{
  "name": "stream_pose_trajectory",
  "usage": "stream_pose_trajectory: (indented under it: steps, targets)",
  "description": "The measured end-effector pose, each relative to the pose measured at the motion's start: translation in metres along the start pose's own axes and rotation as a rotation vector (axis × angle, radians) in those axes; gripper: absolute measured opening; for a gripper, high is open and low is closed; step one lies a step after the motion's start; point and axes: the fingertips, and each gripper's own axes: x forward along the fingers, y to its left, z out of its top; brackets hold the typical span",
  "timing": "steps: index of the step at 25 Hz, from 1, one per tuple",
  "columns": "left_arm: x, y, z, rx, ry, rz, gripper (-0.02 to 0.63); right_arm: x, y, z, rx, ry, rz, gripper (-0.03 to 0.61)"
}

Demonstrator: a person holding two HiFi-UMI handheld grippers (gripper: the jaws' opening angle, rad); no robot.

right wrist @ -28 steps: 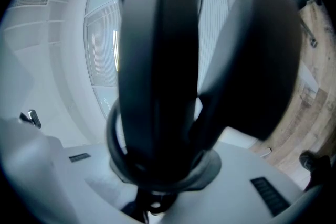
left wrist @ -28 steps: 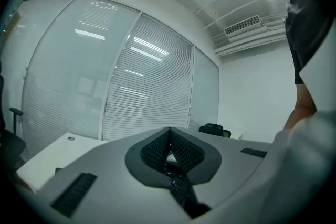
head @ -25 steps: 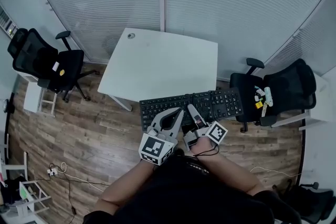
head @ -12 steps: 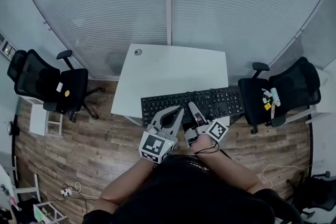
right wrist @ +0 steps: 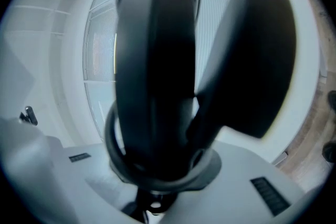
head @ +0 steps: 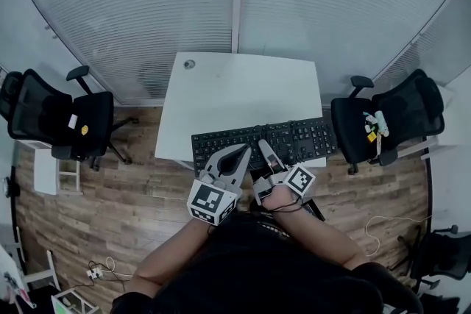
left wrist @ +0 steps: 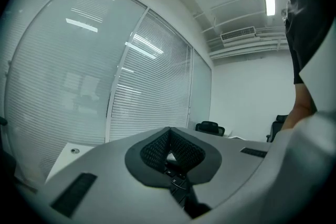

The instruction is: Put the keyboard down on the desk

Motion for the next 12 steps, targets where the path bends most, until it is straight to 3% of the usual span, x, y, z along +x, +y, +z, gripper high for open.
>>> stream_pose_trajectory:
  steps: [12]
  targets:
    - [0.011, 0.031, -0.006, -0.076, 0.010, 0.014, 0.012, 0.034, -0.008, 0.001, 0.010, 0.029, -0.011, 0.112]
